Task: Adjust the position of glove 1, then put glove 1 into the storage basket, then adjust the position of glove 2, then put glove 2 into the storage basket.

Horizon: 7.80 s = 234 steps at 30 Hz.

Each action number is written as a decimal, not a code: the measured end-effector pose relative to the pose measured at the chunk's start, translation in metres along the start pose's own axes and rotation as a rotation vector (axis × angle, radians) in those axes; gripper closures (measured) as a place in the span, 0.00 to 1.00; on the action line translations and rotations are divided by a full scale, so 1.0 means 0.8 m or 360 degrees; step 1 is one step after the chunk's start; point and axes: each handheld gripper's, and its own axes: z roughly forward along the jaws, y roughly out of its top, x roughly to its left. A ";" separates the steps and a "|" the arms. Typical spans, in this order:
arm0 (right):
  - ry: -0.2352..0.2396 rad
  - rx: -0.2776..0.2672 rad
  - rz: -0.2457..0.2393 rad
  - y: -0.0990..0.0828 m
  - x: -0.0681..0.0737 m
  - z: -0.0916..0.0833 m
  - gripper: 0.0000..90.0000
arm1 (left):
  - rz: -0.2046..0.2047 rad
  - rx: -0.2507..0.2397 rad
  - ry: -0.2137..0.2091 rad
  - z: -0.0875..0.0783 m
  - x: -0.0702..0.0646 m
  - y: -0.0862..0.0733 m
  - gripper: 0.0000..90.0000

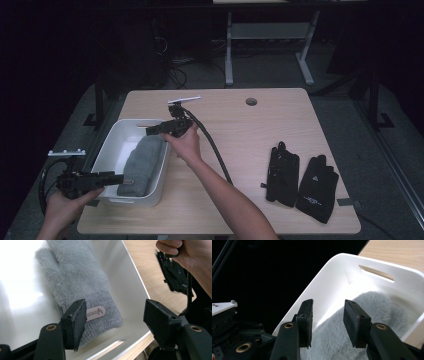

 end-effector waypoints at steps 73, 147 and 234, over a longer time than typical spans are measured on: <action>-0.0019 -0.0227 0.0040 -0.014 -0.039 -0.172 0.57 | 0.0222 0.0062 -0.0154 0.074 -0.097 0.059 0.32; -0.0245 -0.0478 0.0246 -0.115 -0.125 -0.373 0.55 | 0.0433 0.0288 -0.0424 0.240 -0.224 0.078 0.28; -0.1253 0.0154 -0.0098 -0.288 -0.175 -0.475 0.47 | 0.0516 0.0412 -0.0542 0.372 -0.290 0.034 0.26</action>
